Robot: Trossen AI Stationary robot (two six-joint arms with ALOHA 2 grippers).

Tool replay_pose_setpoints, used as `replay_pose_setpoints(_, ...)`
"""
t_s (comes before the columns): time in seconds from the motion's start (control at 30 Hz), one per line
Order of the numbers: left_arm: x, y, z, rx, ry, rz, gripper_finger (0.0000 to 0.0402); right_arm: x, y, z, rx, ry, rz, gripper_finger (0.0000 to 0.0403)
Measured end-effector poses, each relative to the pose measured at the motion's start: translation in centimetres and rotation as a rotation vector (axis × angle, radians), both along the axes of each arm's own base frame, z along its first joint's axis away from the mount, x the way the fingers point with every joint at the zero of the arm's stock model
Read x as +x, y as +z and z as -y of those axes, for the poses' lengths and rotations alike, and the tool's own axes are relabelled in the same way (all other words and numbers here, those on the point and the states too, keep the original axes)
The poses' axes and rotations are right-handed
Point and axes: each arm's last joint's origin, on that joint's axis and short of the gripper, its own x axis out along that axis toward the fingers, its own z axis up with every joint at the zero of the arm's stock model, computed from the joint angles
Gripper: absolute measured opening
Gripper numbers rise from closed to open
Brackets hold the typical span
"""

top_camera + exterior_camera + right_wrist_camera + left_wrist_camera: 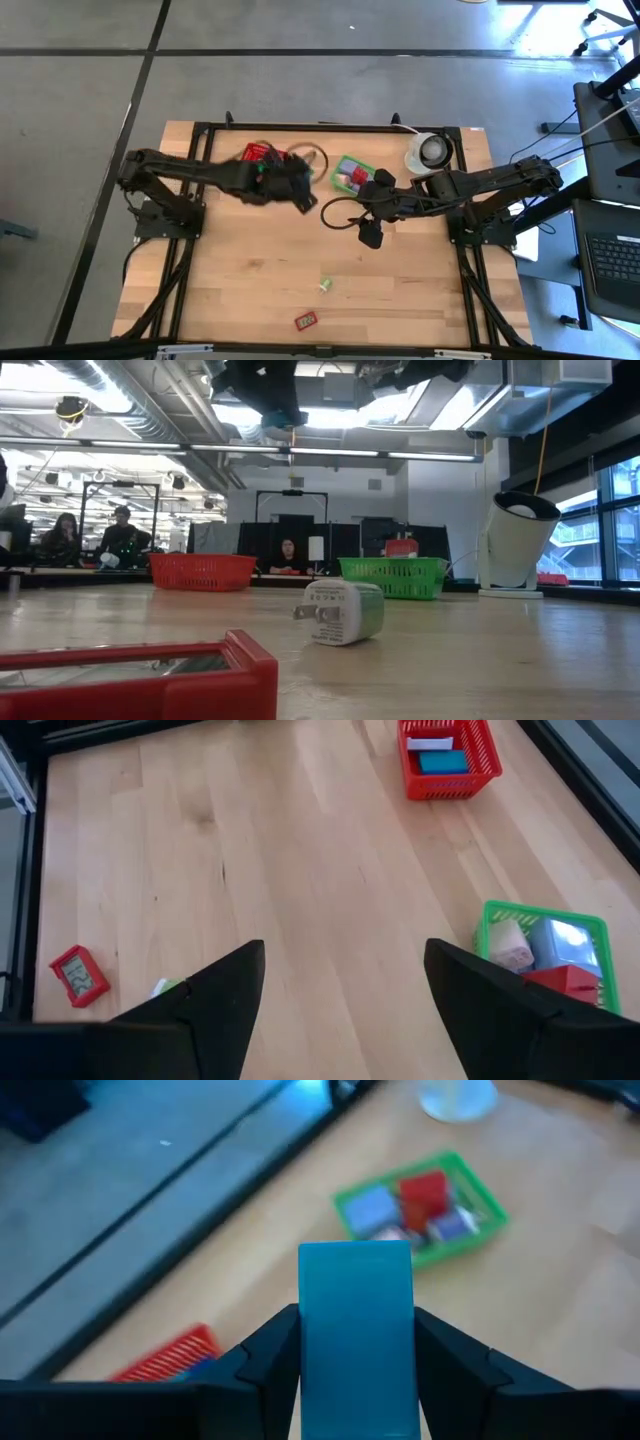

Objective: Pick & Place Office items
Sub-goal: Put the light blue digital clock into the red bin

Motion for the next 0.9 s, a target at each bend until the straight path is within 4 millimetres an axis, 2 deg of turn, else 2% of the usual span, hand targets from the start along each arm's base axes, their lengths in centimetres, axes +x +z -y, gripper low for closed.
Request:
replay_pose_setpoints(0.3, -2.4, 2.7, -4.8, 0.047, 0.063, 0.02, 0.0157, 0.1, 0.1, 0.0, 0.006, 0.003, 0.011, 0.0277)
replay_pose_setpoints(0.57, -3.7, 2.8, -8.1, 0.026, 0.005, -0.091, 0.0158, 0.1, 0.1, 0.0, 0.005, 0.002, 0.011, 0.0277)
replay_pose_setpoints(0.7, -4.4, 1.0, -10.2, -0.044, -0.007, -0.169, 0.0156, 0.1, 0.1, 0.2, -0.055, -0.055, 0.028, 0.0277)
replay_pose_setpoints(0.9, -6.5, -4.4, -13.6, -0.192, 0.051, -0.29, 0.0157, 0.1, 0.3, 0.6, -0.135, -0.163, 0.066, 0.0277)
